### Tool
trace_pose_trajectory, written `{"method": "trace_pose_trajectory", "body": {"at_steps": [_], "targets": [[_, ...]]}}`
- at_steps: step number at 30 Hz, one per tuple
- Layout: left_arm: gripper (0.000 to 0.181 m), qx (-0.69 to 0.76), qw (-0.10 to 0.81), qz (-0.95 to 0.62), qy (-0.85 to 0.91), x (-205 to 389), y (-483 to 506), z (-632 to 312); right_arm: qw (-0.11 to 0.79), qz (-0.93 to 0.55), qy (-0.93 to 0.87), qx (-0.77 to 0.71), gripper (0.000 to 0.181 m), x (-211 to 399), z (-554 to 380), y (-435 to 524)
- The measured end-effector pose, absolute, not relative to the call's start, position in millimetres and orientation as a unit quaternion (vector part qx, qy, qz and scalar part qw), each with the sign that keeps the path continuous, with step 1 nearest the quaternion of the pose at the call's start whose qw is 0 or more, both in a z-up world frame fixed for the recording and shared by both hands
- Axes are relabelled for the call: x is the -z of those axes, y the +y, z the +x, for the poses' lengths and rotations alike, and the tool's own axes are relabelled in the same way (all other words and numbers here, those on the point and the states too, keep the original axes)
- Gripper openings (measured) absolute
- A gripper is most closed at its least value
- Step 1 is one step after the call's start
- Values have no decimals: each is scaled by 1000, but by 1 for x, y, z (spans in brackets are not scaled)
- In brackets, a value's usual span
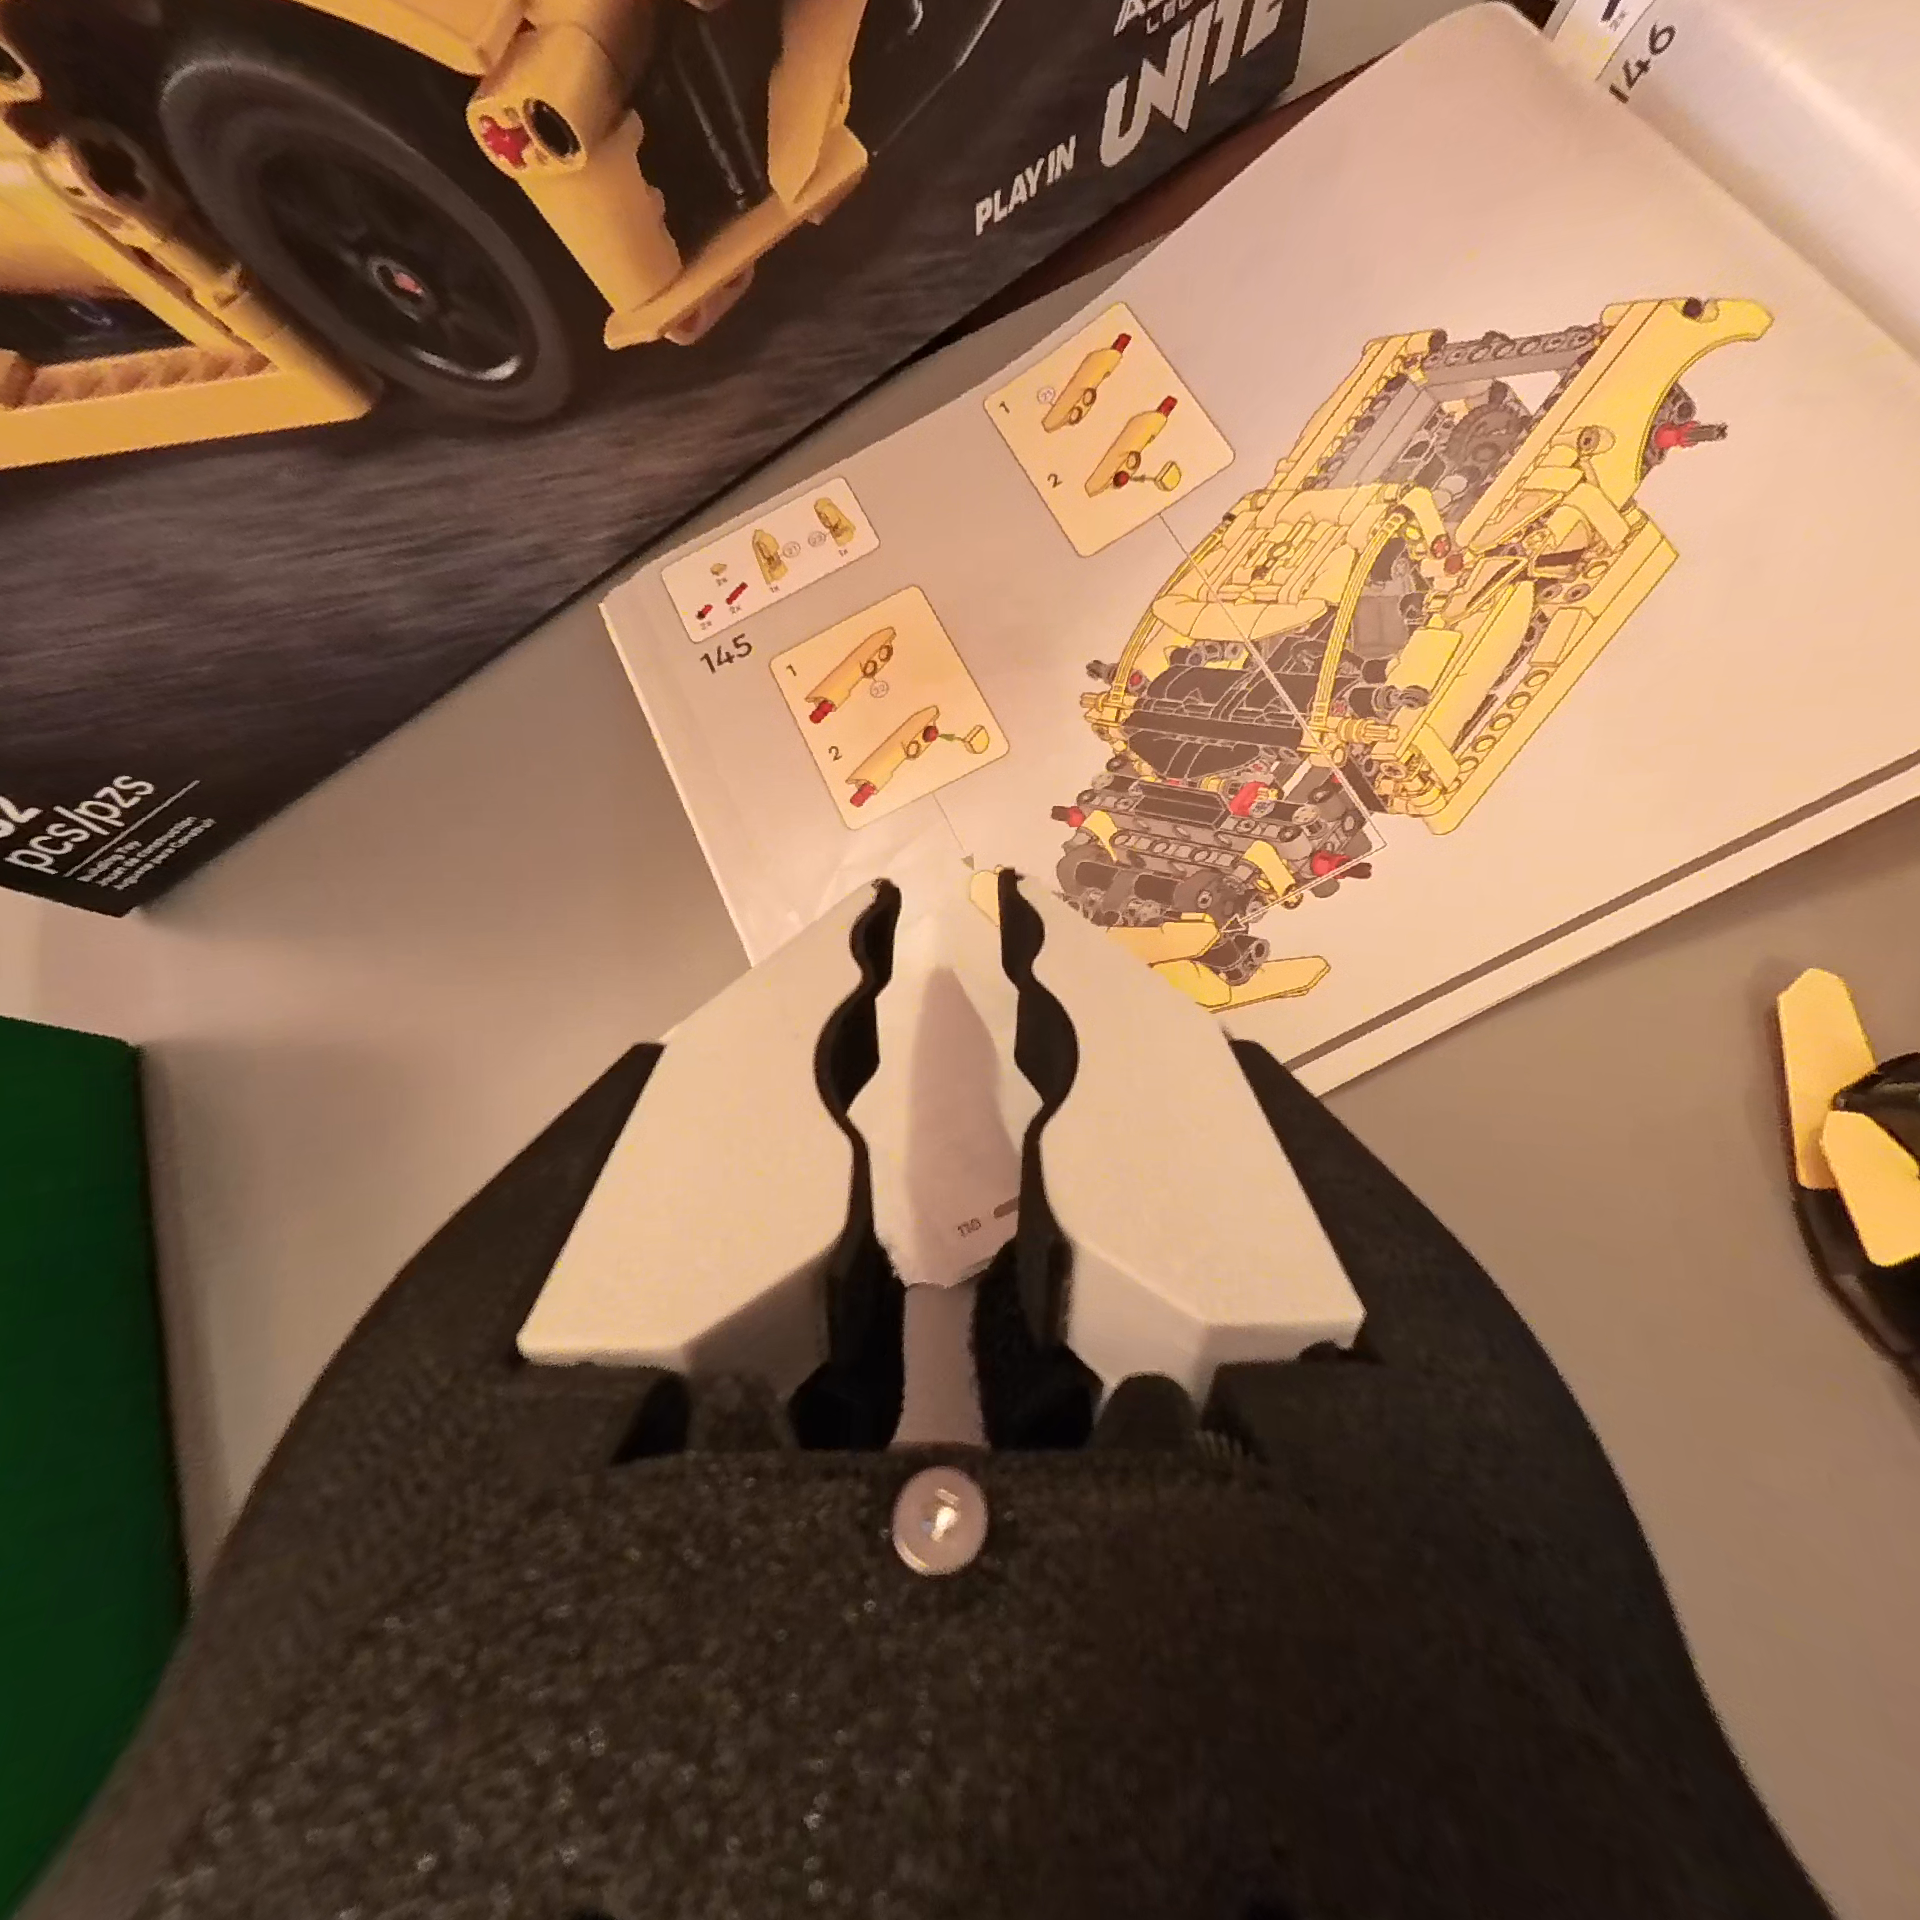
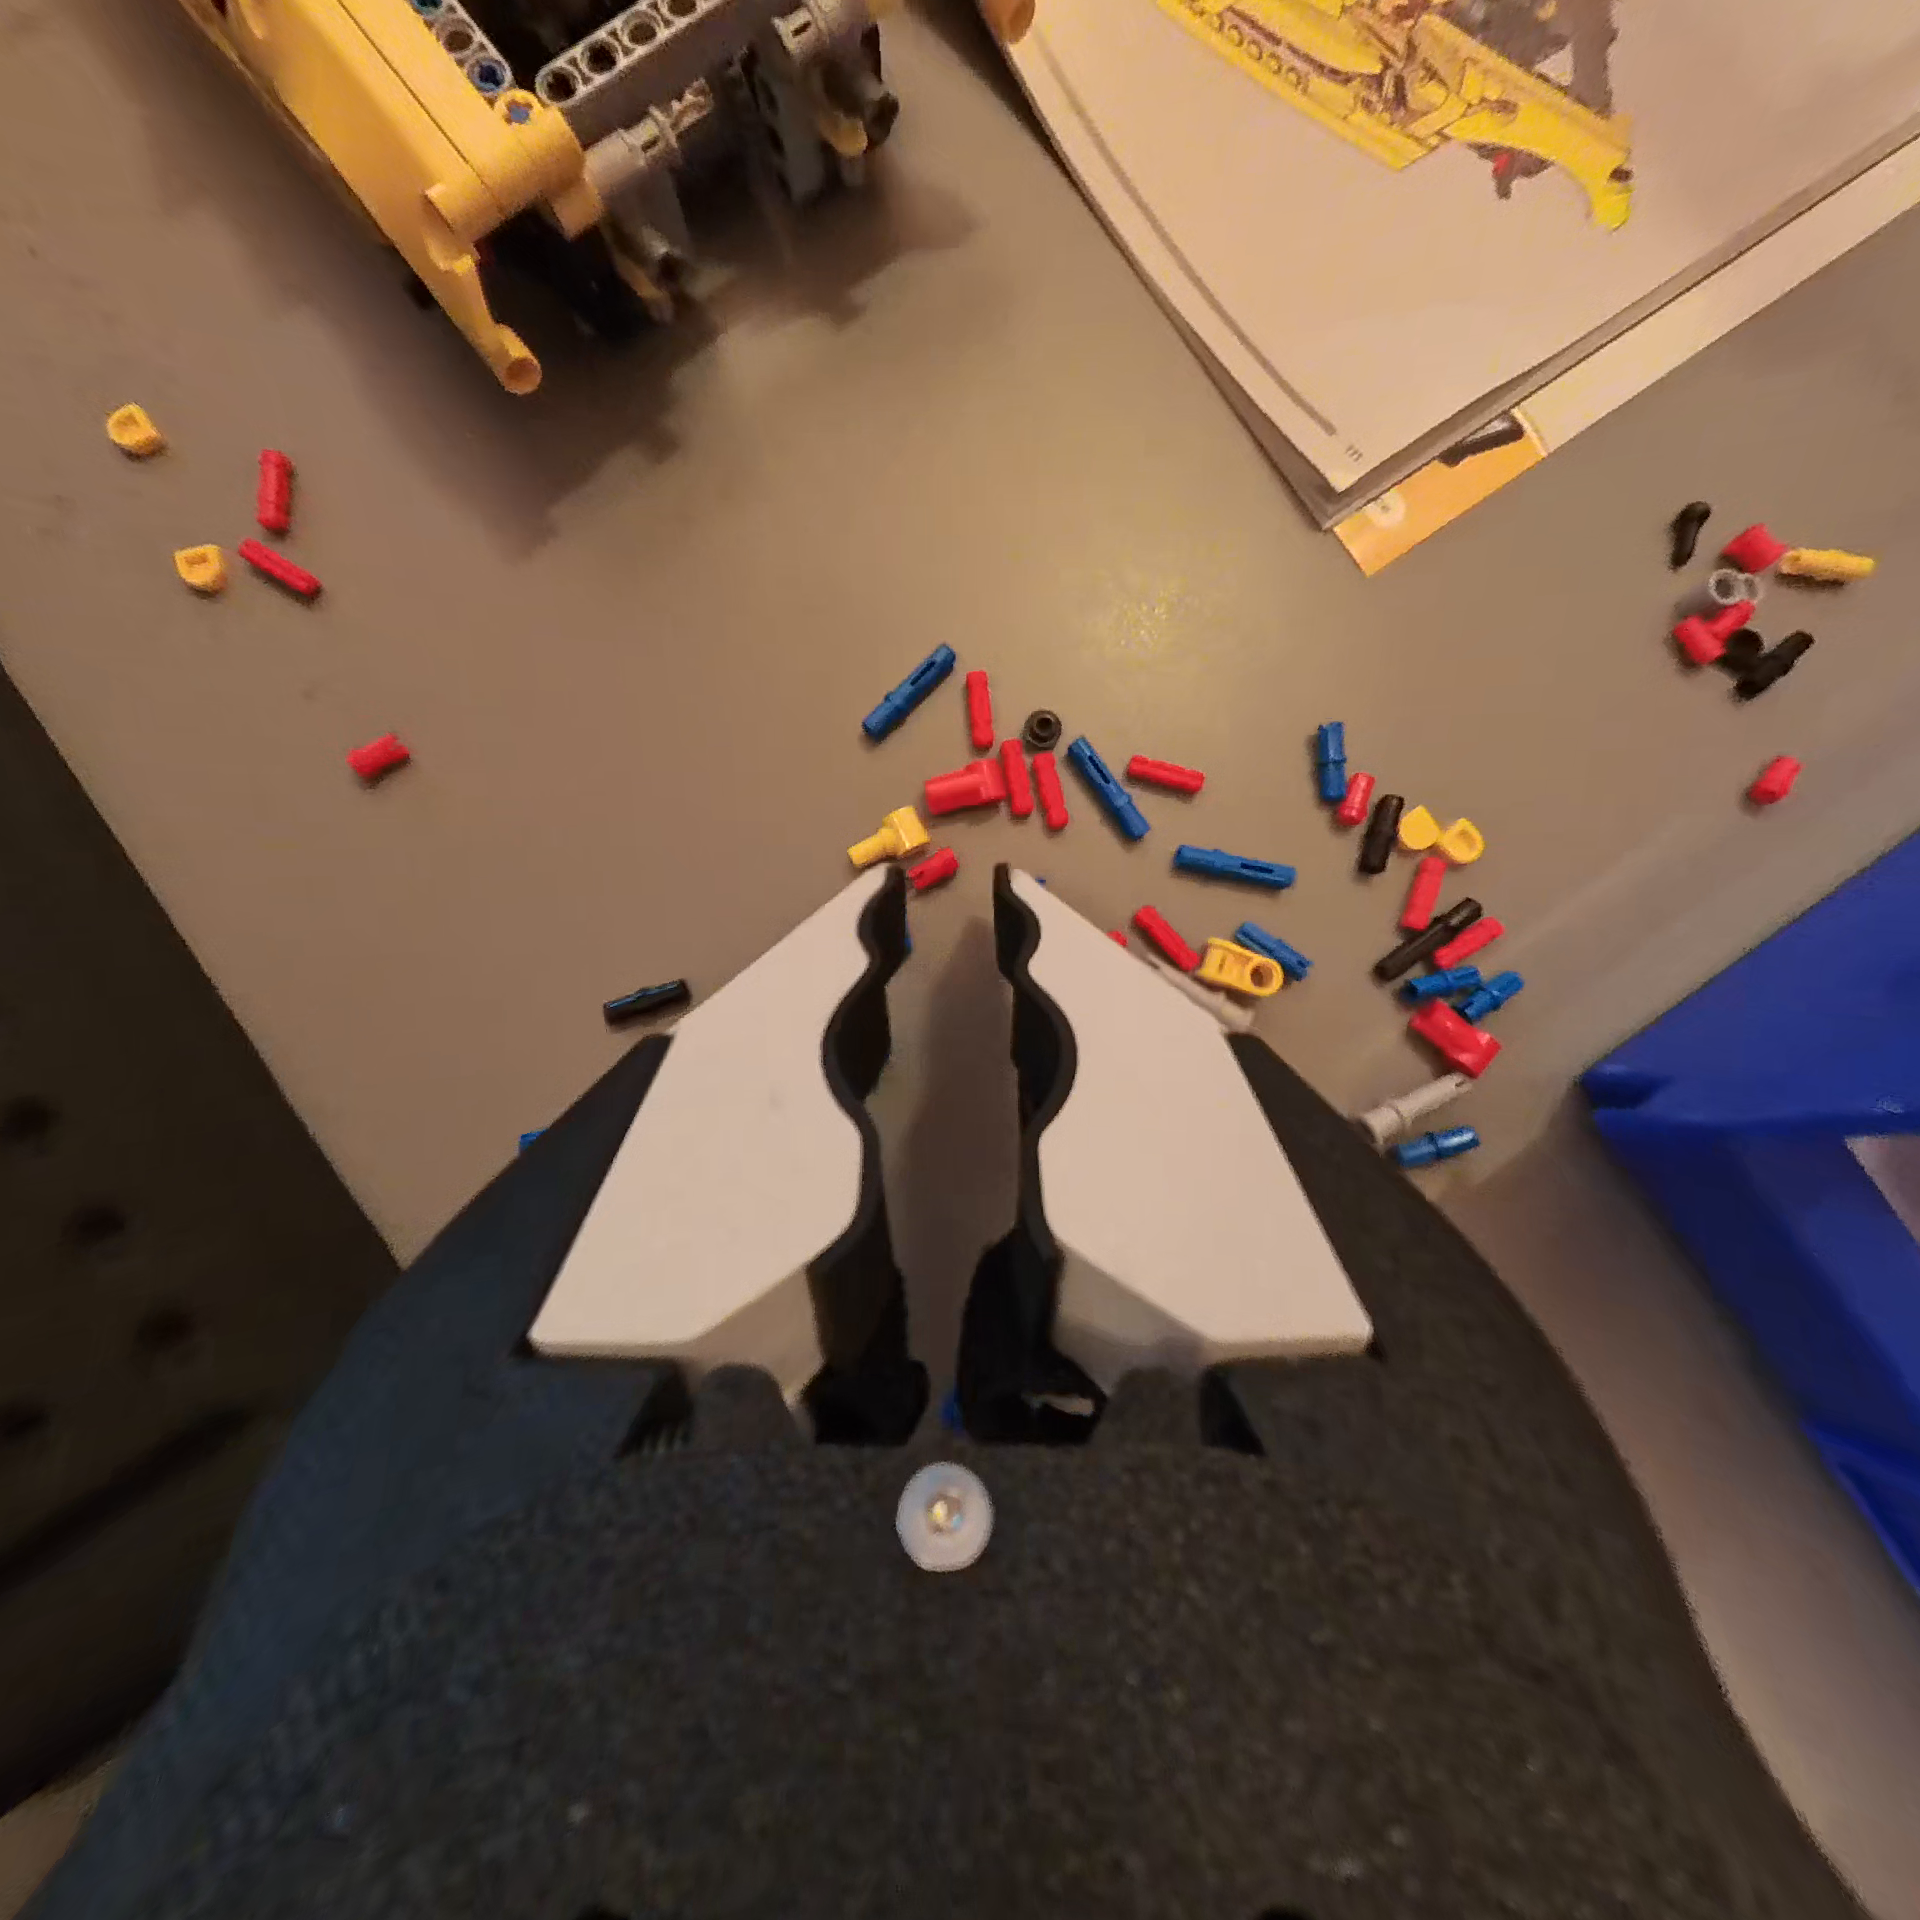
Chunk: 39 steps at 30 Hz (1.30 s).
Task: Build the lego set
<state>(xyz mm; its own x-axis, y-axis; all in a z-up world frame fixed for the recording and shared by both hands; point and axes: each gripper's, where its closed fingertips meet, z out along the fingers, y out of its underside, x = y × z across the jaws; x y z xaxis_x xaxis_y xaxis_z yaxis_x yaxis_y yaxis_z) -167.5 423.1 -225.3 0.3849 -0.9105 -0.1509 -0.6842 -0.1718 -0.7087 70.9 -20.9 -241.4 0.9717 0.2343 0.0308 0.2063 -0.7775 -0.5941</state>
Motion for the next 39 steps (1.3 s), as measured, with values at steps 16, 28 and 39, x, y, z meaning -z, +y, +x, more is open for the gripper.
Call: {"method": "trace_pose_trajectory", "body": {"at_steps": [16, 28, 39], "targets": [[20, 154, 361, -749, 534, 227, 424, -168, 289, -947, -138, -38, 6, 236, 61, -13], [19, 157, 369, -743, 536, 221, 421, -166, 277, -933, -203, -113, 4, 245, -59, 0], [20, 161, 362, -750, 530, 213, 417, -173, 317, -924, -194, -93, 19, 232, -65, 12]]}}
